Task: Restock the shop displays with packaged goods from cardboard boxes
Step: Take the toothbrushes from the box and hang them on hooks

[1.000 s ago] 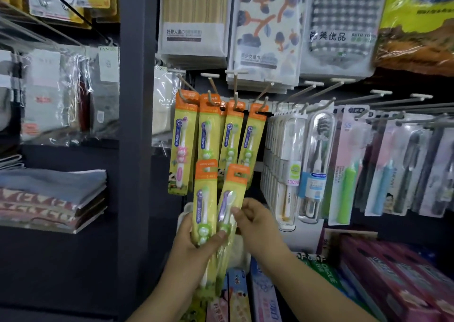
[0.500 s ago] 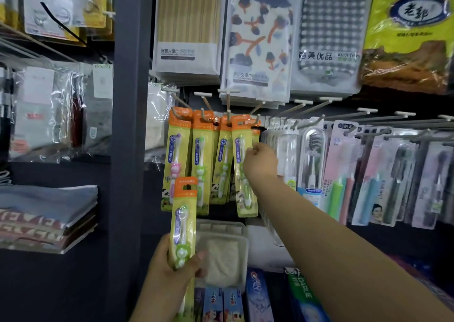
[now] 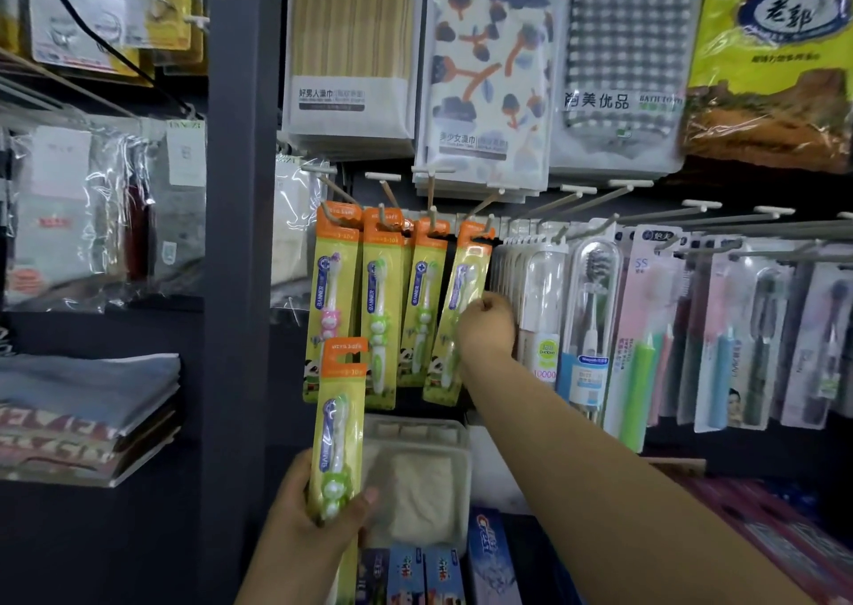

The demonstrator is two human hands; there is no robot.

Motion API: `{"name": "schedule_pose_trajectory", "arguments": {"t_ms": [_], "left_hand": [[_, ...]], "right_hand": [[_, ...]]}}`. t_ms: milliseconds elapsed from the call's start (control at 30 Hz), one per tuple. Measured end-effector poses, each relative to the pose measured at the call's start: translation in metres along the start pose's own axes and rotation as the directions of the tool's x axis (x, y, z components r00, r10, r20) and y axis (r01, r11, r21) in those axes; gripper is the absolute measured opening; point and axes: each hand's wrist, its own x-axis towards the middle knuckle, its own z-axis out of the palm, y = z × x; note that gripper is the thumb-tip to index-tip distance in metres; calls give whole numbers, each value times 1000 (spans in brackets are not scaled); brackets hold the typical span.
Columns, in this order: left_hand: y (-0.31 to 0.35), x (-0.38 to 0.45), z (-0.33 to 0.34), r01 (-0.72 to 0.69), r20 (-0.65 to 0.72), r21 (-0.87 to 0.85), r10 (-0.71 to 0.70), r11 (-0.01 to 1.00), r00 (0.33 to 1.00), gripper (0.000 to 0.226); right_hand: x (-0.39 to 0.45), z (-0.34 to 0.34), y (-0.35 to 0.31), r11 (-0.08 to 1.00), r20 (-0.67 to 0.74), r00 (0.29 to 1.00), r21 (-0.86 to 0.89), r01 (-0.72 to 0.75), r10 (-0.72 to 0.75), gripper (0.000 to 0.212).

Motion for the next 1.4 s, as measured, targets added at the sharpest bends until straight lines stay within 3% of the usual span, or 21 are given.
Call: {"name": "schedule_pose_trajectory", "arguments": {"t_ms": [133, 200, 267, 367, 433, 533, 700, 867, 1033, 1400], "left_hand": [[-1, -2, 3, 42, 32, -3, -41, 999, 999, 54], [0, -3, 7, 38, 26, 10, -39, 999, 999, 42], [0, -3, 12, 45, 50, 10, -45, 999, 998, 37], [4, -3, 22, 50, 60, 47, -53, 998, 997, 39], [3, -2, 29, 62, 56, 55, -65, 997, 996, 44], [2, -1, 35, 102, 88, 94, -110, 990, 990, 41], [0, 1, 29, 184, 133, 150, -204, 971, 970, 21], [-3, -2, 14, 196, 64, 249, -218, 948, 974, 11], [-3, -4, 3, 185, 34, 283, -202, 941, 979, 8], [-7, -11, -10, 212, -4, 234, -217, 949, 976, 6]], "right_hand": [[-16, 10, 42, 963, 189, 946, -106, -248, 264, 44], [-40, 4, 60, 942, 289, 903, -207, -265, 318, 40], [-70, -8, 70, 952, 412, 865, -221, -211, 287, 24], [-108, -26, 65, 996, 583, 810, -92, -8, 60, 23], [-119, -31, 58, 992, 643, 765, -88, 96, -17, 16], [-118, -33, 51, 975, 599, 799, -150, 162, -41, 3], [-74, -39, 15, 977, 379, 919, -132, 166, -105, 19], [-37, -36, -32, 925, 327, 934, -293, 243, -142, 47], [-31, -22, -41, 948, 223, 959, -227, 224, -173, 35], [-36, -9, -18, 988, 138, 988, -129, 90, -72, 44]]}}
